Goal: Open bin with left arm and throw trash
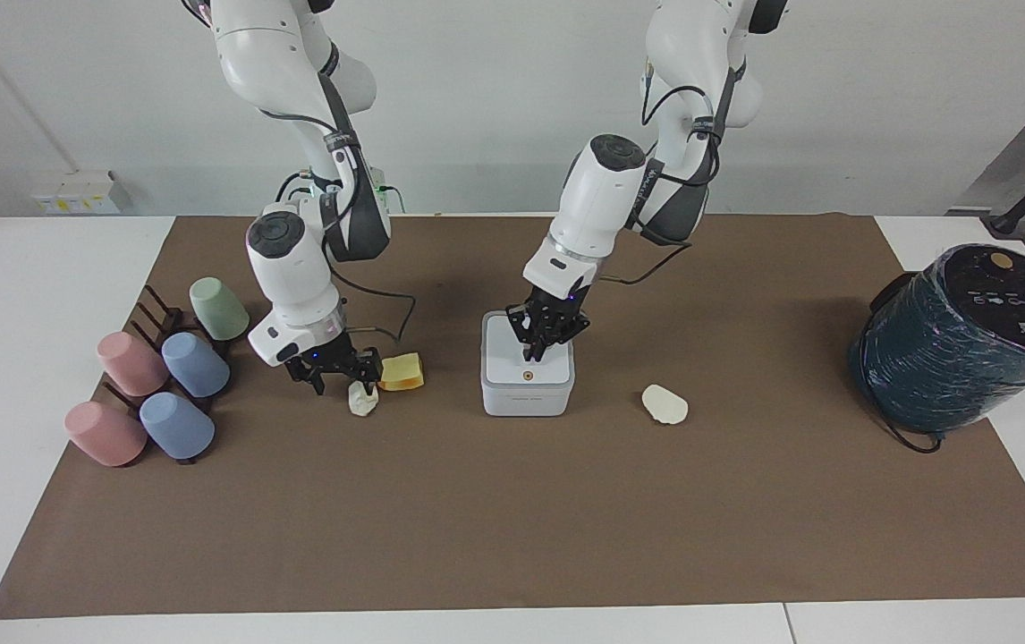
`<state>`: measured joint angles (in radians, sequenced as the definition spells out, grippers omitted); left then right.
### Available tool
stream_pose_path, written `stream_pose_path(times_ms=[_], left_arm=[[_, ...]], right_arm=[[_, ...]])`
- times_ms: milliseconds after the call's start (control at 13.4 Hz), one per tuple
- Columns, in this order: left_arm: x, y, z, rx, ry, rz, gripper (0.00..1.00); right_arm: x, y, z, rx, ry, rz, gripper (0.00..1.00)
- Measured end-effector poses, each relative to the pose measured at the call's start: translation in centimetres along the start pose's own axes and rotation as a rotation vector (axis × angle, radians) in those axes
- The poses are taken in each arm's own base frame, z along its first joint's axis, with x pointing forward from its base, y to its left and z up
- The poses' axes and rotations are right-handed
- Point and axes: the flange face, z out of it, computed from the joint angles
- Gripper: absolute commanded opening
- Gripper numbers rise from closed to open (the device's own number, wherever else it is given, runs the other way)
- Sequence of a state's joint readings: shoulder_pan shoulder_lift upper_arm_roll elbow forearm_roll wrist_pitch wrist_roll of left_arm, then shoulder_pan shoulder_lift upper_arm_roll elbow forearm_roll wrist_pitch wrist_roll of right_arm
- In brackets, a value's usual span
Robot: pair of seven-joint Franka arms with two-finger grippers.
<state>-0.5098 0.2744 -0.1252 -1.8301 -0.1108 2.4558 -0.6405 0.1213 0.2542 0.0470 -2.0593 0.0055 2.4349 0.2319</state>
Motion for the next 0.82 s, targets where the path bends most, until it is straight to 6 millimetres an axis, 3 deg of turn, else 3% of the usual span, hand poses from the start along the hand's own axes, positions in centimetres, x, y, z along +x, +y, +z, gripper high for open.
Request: stream_pose_path(times_ms=[75, 598, 822], left_arm=[[-0.2, 0.0, 0.6, 0.003, -0.006, 0.002, 0.17], [-0.2, 0.2, 0.9, 0.008, -0.013, 0.004, 0.17], [1.8, 0.2, -1.8, 0.067, -0.084, -0.014, 0.18]], right_arm=[[-0.1, 0.0, 0.2, 0.0, 0.001, 0.0, 0.0], [-0.6, 0.2, 0.7, -0.001, -0.002, 0.001, 0.0], [0.2, 0.0, -0.4, 0.005, 0.026, 0.001, 0.0]])
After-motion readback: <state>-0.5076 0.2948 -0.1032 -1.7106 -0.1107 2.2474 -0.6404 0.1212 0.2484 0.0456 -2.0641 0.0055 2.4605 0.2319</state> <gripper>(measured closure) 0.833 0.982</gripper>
